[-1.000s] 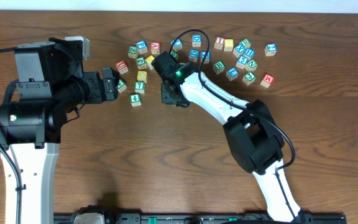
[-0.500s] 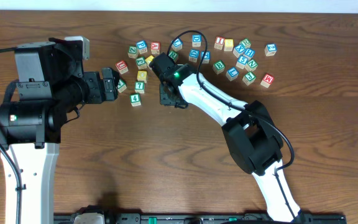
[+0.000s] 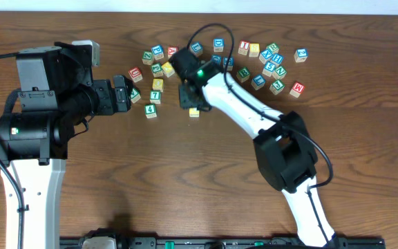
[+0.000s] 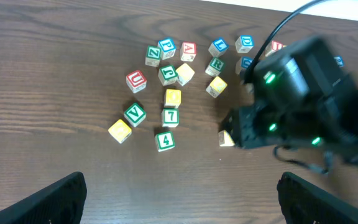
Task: Spell out CORL
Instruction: 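Carry the C block to the open table center and release it, then retract the right arm back toward the upper right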
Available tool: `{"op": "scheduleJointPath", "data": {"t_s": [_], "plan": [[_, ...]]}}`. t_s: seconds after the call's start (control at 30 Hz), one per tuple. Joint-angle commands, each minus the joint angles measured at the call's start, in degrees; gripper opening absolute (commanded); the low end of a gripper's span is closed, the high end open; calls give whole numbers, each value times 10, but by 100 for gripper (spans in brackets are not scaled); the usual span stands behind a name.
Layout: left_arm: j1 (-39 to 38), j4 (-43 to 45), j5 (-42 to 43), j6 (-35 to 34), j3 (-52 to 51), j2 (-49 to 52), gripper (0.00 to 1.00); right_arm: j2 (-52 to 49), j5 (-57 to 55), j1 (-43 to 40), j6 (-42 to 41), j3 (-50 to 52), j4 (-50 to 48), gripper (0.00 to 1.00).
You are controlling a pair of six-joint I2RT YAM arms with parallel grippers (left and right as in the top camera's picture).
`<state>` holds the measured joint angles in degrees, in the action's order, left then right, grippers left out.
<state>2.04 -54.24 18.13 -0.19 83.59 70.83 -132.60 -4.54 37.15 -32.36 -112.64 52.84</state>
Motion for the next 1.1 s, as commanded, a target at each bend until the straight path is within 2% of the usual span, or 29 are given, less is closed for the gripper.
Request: {"op": "scheduleJointPath", "data": {"t_s": [0.0, 0.23, 0.63, 1.07], "plan": [[-2, -2, 7, 1, 11, -1, 96, 38, -5, -15, 24, -48, 19, 45], [-2, -2, 7, 1, 11, -1, 96, 79, 2, -51, 27, -66, 63, 46], [-2, -2, 7, 1, 11, -1, 96, 162, 37, -181, 100, -66, 145, 46], [-2, 4, 7, 1, 11, -1, 96, 207, 36, -279, 128, -66, 216, 52]]}}
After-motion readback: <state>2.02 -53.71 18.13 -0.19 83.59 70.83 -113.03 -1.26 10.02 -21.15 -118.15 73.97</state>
